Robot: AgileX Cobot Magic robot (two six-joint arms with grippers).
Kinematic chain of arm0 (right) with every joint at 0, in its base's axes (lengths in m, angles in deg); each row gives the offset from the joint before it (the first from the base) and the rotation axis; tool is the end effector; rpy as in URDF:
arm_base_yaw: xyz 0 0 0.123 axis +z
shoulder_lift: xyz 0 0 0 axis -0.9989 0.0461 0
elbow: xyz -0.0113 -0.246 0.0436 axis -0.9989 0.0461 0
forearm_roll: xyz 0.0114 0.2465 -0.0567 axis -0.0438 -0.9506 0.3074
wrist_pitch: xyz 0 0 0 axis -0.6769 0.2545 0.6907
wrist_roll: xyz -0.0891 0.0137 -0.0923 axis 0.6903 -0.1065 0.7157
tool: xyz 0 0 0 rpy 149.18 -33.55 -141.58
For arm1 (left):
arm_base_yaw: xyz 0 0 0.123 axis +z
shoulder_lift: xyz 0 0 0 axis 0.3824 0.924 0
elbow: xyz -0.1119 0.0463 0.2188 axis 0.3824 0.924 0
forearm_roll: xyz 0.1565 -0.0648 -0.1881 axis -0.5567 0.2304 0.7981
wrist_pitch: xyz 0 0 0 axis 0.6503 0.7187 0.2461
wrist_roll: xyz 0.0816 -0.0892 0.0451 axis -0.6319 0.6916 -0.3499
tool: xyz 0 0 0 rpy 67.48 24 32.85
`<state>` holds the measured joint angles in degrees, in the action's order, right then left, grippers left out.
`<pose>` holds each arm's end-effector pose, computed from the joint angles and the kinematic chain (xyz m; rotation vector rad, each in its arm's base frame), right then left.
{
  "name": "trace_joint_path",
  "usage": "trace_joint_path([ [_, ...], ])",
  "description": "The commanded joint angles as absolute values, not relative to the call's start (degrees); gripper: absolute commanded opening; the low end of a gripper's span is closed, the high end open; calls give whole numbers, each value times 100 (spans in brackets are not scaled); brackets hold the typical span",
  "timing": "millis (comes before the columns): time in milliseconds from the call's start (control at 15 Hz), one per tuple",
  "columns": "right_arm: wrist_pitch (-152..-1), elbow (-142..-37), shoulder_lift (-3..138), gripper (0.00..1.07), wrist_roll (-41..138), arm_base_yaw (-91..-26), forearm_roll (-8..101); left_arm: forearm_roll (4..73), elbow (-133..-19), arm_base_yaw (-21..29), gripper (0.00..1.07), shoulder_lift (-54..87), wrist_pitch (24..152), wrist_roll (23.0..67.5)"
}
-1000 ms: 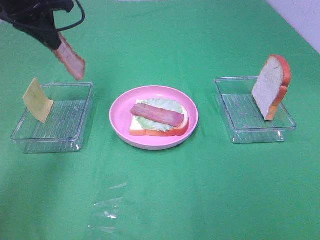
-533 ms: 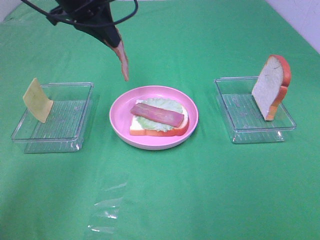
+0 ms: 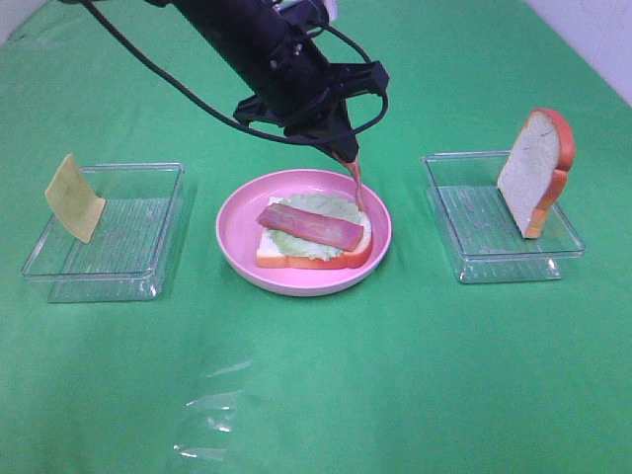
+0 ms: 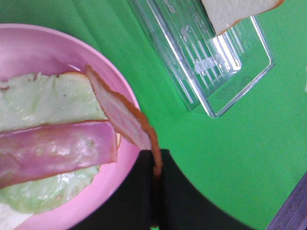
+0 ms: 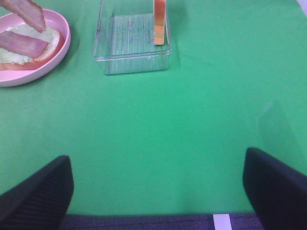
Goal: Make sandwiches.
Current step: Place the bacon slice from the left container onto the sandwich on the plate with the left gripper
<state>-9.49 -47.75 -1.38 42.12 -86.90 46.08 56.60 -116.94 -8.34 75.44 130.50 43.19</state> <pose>0.0660 0.0014 0.2411 0.0219 2.1357 0.0314 0.3919 -0.2991 0.1652 0.5419 2.6678 -0.8479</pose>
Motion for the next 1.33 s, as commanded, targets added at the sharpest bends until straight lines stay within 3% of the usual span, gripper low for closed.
trace_joint_path([
  [67,-1012,-4764,-299,92,4275,-8702,4614,5872,-11729,-954,0,7676,12666,4279],
  [467,-1012,-4764,-299,92,4275,-8702,4608,5482,-11729,-954,0,7871,12947,4296],
  [600,-1012,-4764,-299,92,4275,-8702,4608,5006,-11729,-949,0,7871,13142,4382],
  [933,-1012,-4764,-299,92,4275,-8702,4608,3505,-11729,-949,0,7871,13388,5093],
  [1333,-1012,-4764,-299,92,4275,-8702,4608,3282,-11729,-949,0,7871,13480,5196],
])
